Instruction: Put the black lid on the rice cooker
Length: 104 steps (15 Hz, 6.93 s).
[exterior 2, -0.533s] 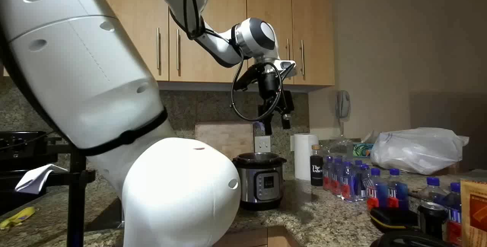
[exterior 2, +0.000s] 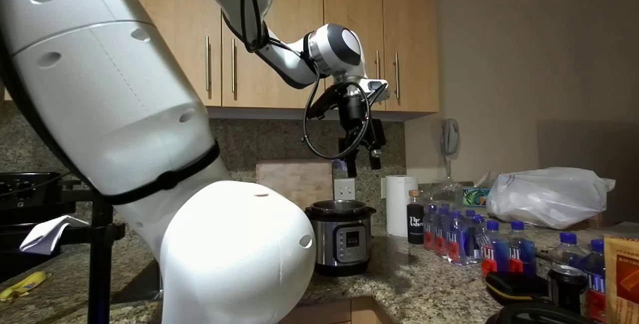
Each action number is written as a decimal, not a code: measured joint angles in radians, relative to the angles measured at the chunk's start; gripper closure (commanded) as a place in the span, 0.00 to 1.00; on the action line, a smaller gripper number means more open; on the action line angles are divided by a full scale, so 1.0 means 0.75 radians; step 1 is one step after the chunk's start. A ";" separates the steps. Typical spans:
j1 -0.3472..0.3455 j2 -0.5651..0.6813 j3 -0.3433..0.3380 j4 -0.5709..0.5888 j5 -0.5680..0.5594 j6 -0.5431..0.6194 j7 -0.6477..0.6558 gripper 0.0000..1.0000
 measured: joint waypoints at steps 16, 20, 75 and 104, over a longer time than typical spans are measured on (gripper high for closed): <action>0.016 -0.014 -0.167 -0.008 -0.053 0.005 -0.267 0.00; 0.015 -0.029 -0.394 -0.035 -0.097 0.087 -0.624 0.00; -0.226 1.139 -0.646 0.763 0.537 0.355 -0.850 0.00; -0.315 1.166 -0.658 0.655 0.491 0.422 -0.841 0.00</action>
